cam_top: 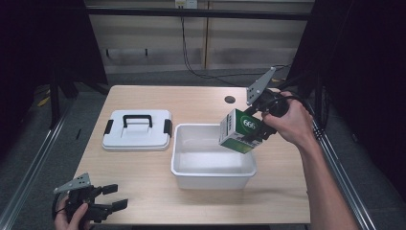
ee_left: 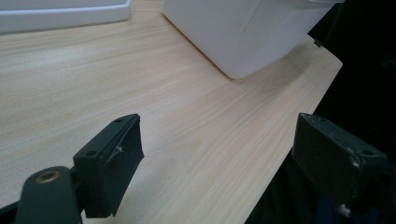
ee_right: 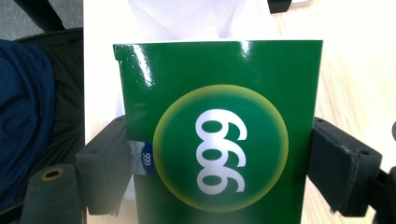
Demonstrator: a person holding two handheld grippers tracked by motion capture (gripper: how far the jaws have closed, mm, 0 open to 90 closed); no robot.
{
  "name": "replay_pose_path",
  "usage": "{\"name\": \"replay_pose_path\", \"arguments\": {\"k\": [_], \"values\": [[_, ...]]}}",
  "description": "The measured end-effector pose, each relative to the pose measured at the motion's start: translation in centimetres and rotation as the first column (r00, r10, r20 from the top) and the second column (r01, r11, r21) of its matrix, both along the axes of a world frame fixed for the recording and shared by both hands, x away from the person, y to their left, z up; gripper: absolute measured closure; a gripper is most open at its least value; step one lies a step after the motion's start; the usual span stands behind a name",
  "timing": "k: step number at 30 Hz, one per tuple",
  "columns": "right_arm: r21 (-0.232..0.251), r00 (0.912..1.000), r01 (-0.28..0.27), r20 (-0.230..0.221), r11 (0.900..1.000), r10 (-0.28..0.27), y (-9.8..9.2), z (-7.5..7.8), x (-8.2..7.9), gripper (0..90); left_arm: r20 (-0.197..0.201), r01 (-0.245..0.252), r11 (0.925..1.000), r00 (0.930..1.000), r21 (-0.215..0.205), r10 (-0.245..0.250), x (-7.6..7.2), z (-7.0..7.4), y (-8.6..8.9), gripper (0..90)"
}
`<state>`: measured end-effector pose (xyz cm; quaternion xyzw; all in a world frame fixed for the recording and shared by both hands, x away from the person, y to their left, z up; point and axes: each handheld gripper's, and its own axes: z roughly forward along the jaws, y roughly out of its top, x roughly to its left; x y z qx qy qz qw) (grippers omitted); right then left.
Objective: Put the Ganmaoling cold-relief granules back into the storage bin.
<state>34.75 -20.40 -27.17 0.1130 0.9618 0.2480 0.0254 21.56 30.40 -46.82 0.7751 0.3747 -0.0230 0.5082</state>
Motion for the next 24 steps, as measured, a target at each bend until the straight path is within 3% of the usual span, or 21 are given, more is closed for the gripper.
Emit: {"name": "replay_pose_path", "arguments": {"k": [5,11,13,16,19,21,22,24], "values": [[-0.028,0.9999,-0.010,-0.007,1.000,0.010,0.5,-0.4,0.2,16.3,0.001,0.000,1.0000,1.0000,-0.003,0.000,0.0,0.0,0.0,16.0],[-0.123,0.9994,-0.021,-0.029,0.992,0.018,1.6,-1.8,0.7,16.2,0.001,0.000,1.0000,1.0000,-0.003,0.000,0.0,0.0,0.0,16.0],[-0.128,0.9994,-0.028,-0.026,0.991,0.025,1.8,-2.0,0.8,16.2,0.000,-0.001,1.0000,1.0000,-0.003,0.001,0.0,0.0,0.0,16.0],[-0.175,0.9986,-0.036,-0.045,0.984,0.029,2.5,-2.7,0.8,16.1,0.002,0.000,1.0000,1.0000,-0.003,0.000,0.0,0.0,0.0,16.0],[-0.193,0.9979,-0.055,-0.043,0.980,0.047,2.8,-2.9,0.9,16.1,0.001,-0.001,1.0000,1.0000,-0.004,0.001,0.0,0.0,0.0,16.0],[-0.216,0.9965,-0.073,-0.056,0.974,0.063,3.1,-3.4,0.9,16.1,0.000,-0.001,1.0000,1.0000,-0.002,0.001,0.0,0.0,0.0,16.0],[-0.248,0.9959,-0.079,-0.061,0.966,0.066,3.4,-3.8,1.0,16.1,0.000,0.000,1.0000,1.0000,-0.003,0.000,0.0,0.0,0.0,16.0],[-0.260,0.9958,-0.078,-0.067,0.963,0.063,3.6,-4.1,1.0,16.1,0.000,-0.001,1.0000,1.0000,-0.004,0.001,0.0,0.0,0.0,16.0]]}}
